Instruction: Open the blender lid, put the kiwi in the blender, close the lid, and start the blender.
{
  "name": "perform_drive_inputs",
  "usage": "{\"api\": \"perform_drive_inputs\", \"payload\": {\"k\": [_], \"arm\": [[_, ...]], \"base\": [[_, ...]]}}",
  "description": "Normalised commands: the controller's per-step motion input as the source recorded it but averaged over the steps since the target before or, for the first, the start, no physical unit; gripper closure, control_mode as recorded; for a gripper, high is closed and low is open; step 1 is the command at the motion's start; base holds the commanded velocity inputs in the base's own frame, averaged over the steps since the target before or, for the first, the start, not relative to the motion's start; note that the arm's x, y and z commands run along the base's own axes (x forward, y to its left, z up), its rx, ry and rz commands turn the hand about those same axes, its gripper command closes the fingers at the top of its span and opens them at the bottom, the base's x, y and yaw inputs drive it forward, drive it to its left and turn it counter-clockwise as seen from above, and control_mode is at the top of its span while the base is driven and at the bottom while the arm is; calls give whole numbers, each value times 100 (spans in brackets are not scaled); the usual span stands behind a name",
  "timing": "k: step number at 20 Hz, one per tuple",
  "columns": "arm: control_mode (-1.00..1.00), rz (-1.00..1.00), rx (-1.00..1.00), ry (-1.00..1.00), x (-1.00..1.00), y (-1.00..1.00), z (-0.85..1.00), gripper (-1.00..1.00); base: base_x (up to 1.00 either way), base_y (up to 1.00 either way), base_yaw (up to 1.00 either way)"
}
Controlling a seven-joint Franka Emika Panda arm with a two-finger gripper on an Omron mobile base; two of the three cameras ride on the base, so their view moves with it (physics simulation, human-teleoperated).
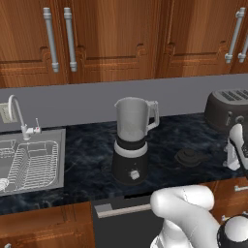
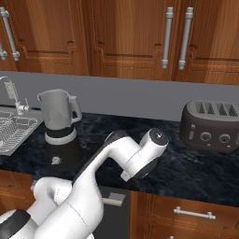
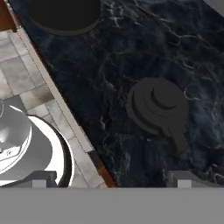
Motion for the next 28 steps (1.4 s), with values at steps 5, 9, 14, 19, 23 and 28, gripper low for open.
{"api": "perform_drive_inputs", "payload": {"k": [5, 9, 14, 19, 23, 28], "arm": [[-100, 22, 0, 0, 44, 1, -31, -100], [-100, 15, 0, -5, 14, -6, -12, -100], [-100, 10, 0, -2, 13, -1, -25, -100], [-100, 0, -1, 0, 39, 2, -32, -100], [-100, 5, 0, 0, 32, -5, -19, -100], [-100, 6, 0, 0, 30, -1, -23, -100]], "base": [[0, 0, 0], [0, 0, 0], [0, 0, 0], [0, 0, 0], [0, 0, 0], [0, 0, 0]]}}
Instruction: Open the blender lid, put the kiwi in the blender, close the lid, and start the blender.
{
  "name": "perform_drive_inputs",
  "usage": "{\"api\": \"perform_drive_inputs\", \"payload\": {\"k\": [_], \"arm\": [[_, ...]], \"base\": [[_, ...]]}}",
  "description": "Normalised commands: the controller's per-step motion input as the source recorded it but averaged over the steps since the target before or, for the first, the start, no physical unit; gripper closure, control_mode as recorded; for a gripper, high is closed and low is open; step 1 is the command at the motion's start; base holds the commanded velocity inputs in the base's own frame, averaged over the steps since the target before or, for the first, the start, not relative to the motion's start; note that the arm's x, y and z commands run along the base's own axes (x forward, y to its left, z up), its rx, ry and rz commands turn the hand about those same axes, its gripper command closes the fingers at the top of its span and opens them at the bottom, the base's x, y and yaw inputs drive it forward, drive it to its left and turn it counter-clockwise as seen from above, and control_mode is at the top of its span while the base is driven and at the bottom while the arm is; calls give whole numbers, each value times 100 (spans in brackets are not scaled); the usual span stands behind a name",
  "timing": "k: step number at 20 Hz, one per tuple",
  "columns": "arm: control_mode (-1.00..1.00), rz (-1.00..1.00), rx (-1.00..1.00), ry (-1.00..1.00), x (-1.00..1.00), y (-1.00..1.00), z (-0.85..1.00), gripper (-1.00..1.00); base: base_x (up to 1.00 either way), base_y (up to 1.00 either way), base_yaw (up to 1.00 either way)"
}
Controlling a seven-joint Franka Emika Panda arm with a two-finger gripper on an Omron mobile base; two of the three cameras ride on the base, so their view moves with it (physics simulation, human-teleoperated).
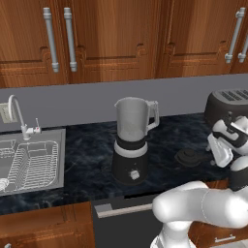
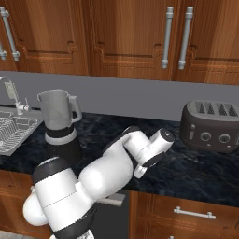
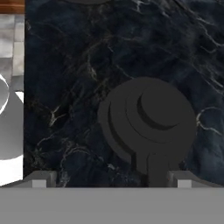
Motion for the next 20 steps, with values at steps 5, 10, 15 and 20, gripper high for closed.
{"api": "perform_drive_inputs", "payload": {"k": [5, 10, 15, 20], "arm": [[-100, 5, 0, 0, 33, -1, -26, -100], [-100, 3, 0, 0, 18, -19, -14, -100], [-100, 3, 0, 0, 14, -21, -10, -100], [-100, 1, 0, 0, 16, -4, -22, -100]], "base": [[0, 0, 0], [0, 0, 0], [0, 0, 0], [0, 0, 0]]}}
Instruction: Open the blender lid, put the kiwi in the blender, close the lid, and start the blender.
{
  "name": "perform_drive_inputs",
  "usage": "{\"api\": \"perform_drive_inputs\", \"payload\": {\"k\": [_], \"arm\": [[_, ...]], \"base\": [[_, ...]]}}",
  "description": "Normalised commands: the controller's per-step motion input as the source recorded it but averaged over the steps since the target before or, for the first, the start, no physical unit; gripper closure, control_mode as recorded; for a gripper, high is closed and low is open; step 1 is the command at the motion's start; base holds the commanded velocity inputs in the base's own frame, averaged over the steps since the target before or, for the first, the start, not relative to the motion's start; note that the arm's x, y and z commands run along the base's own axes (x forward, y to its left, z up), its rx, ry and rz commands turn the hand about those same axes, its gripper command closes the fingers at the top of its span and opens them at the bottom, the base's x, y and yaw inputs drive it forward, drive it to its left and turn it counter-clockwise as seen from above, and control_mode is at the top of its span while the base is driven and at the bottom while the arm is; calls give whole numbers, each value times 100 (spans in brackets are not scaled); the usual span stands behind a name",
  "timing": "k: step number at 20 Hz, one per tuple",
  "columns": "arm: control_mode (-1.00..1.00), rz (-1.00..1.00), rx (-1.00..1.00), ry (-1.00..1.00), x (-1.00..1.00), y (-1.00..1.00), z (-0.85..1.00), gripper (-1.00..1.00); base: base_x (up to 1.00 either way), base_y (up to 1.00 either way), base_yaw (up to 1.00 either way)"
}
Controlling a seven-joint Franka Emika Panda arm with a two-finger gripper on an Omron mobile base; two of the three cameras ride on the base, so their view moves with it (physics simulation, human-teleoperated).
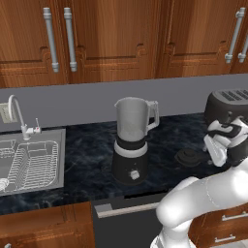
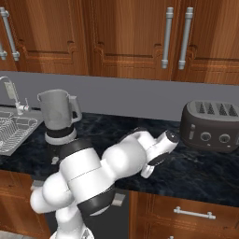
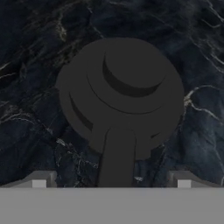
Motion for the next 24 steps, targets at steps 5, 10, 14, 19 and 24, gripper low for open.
{"api": "perform_drive_inputs", "payload": {"k": [5, 10, 14, 19, 24], "arm": [[-100, 0, 0, 0, 10, 5, -26, -100], [-100, 0, -2, 0, 1, 17, -20, -100], [-100, 0, -3, 0, -1, 23, -11, -100], [-100, 0, -4, 0, -5, 27, -15, -100], [-100, -2, -4, 0, -9, 18, -30, -100]], "base": [[0, 0, 0], [0, 0, 0], [0, 0, 0], [0, 0, 0], [0, 0, 0]]}}
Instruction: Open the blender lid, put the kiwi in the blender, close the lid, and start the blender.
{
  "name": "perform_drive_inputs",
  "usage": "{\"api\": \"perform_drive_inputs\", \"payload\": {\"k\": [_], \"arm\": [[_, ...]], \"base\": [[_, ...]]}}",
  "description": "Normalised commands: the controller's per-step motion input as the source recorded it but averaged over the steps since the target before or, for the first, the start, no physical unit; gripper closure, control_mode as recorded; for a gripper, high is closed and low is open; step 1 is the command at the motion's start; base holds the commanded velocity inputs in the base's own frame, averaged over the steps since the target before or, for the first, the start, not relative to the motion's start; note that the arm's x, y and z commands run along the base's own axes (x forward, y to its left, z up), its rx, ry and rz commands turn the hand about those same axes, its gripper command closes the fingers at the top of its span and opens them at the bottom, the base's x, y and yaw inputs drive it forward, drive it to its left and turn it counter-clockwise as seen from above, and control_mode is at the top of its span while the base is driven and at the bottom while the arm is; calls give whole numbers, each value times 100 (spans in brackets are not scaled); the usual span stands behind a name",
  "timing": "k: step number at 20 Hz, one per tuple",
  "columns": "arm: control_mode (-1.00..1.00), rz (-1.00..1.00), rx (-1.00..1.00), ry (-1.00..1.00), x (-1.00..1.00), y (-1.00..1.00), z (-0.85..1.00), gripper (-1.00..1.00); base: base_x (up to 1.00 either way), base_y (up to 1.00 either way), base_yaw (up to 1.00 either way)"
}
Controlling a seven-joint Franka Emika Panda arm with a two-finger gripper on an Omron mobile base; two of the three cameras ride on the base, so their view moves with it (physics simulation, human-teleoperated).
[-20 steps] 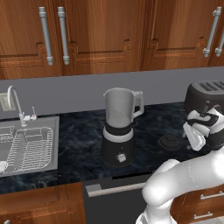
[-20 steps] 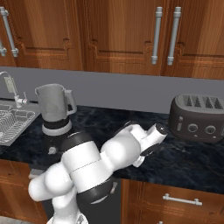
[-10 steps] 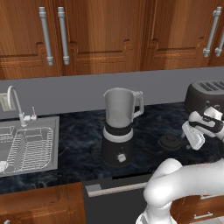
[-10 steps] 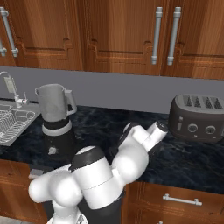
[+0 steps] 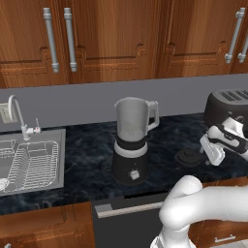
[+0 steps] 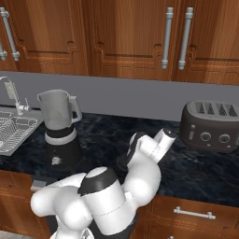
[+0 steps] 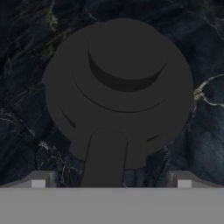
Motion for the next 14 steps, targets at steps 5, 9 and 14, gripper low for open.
{"api": "perform_drive_inputs", "payload": {"k": [5, 9, 14], "arm": [[-100, -4, -2, 0, -8, 5, -38, 100], [-100, -3, 0, -1, -16, 4, -28, 100], [-100, 0, -2, -1, -10, 21, -17, 100]], "base": [[0, 0, 0], [0, 0, 0], [0, 0, 0]]}}
